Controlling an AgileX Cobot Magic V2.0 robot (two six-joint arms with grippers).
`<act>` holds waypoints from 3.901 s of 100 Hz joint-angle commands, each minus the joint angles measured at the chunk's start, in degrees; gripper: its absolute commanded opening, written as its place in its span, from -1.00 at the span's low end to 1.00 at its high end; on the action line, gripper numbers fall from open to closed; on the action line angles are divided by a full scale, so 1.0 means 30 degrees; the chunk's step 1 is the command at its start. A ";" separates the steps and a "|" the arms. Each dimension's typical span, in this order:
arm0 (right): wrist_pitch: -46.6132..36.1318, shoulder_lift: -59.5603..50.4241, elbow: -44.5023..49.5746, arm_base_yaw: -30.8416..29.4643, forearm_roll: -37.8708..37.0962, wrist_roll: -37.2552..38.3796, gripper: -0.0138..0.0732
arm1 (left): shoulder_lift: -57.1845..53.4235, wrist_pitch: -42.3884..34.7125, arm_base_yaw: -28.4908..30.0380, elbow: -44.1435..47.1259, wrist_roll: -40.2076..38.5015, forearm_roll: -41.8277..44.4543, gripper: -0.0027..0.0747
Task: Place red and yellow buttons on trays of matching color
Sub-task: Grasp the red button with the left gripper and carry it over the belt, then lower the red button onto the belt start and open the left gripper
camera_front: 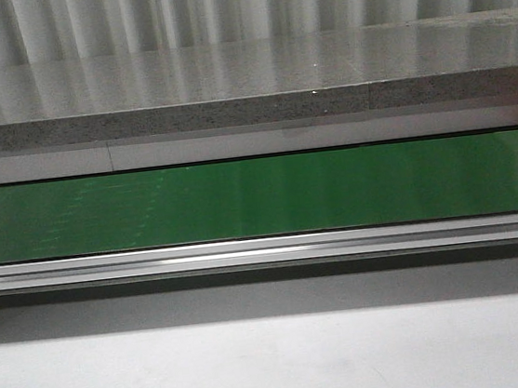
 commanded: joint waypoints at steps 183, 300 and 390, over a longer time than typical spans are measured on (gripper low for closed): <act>-0.1539 0.0357 -0.0387 -0.0088 0.0078 -0.0025 -0.84 | 0.3631 0.3806 -0.7965 -1.0249 0.8451 0.0030 -0.98; -0.1539 0.0357 -0.0387 -0.0088 0.0078 -0.0025 -0.84 | 0.2642 0.6389 -0.8366 -1.3996 1.0534 -0.3245 0.65; -0.1539 0.0357 -0.0387 -0.0088 0.0078 -0.0025 -0.84 | -0.0570 0.4246 0.2318 -0.4886 1.0009 -0.3708 0.65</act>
